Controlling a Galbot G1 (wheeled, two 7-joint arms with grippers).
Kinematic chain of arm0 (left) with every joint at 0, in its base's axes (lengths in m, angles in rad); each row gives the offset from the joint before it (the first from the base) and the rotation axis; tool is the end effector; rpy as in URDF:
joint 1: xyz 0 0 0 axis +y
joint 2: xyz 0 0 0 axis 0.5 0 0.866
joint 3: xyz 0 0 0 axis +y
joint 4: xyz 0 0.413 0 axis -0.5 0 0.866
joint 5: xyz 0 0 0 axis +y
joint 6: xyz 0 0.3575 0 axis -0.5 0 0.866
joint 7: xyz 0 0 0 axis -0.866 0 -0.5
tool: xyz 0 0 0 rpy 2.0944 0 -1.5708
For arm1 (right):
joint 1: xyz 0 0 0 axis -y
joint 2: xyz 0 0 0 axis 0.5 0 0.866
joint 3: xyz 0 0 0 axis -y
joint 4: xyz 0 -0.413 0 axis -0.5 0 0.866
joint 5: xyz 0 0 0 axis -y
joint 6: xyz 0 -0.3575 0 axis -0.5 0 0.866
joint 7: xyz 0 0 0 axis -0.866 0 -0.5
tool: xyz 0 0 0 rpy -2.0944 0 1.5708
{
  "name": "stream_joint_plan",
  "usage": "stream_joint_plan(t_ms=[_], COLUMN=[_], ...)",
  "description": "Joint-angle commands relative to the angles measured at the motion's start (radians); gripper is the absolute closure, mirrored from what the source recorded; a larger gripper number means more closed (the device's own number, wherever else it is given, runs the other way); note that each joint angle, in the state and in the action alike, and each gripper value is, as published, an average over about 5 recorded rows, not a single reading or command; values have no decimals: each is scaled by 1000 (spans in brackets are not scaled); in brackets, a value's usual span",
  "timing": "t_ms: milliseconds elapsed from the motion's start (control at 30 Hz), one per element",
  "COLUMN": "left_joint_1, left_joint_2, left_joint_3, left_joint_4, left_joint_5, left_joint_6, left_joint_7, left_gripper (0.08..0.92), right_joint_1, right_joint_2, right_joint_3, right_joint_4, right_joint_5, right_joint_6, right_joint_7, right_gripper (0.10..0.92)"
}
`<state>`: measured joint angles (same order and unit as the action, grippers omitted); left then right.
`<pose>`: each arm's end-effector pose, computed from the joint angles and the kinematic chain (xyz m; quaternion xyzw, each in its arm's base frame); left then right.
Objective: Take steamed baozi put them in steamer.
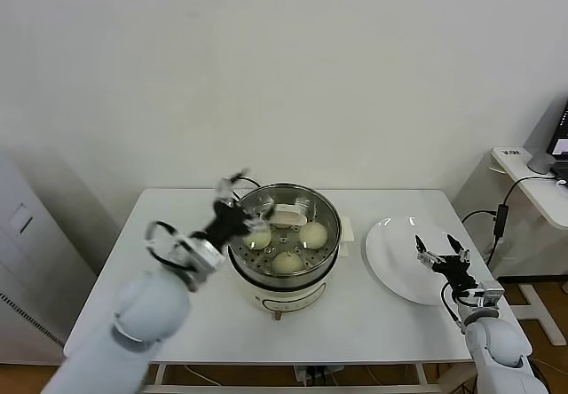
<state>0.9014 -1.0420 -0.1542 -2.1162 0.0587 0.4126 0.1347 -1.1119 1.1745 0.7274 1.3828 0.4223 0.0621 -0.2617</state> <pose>0.3186 0.0195 -0.2081 0.2251 0.9280 0.2879 0.0727 0.3164 -0.2508 -0.4366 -0.0009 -0.9988 -0.0201 0.0444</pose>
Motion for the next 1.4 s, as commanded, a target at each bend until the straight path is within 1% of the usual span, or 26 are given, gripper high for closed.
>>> stream_joint_plan(t_ms=[33,167,233,333,567,767,1067,1400], left_joint_1=[119,159,173,184,188,190,205,213], left_joint_2=[-5,27,38,43,32,27,1,-2], left_joint_3=[-430,-436,-429,-423,-411,-411,-405,-409], left_joint_4=[177,335,382,414,437,452,436,438], left_joint_5=[-639,-556,-540,-550,-558,-584,-579,-578], left_joint_6=[-48,-132,-162,-176,-174,-164,-151,-146], left_joint_7=[-188,-169,-159,-149,-147,-146,-145,-147], left_gripper=[177,177,177,177,177,177,177,177], right_joint_1=[-61,-74,-81,-88,-94,-104,-91,-94], right_joint_2=[-14,-11,-7,0,0,-7,-1,1], right_joint_3=[28,29,28,26,42,36,22,23], right_joint_4=[95,113,120,128,141,145,142,137], right_joint_5=[21,37,32,23,-13,-8,-9,-4], right_joint_6=[-44,-58,-63,-66,-79,-93,-92,-95], right_joint_7=[41,54,53,55,57,56,72,83], right_gripper=[203,203,203,203,203,203,203,203])
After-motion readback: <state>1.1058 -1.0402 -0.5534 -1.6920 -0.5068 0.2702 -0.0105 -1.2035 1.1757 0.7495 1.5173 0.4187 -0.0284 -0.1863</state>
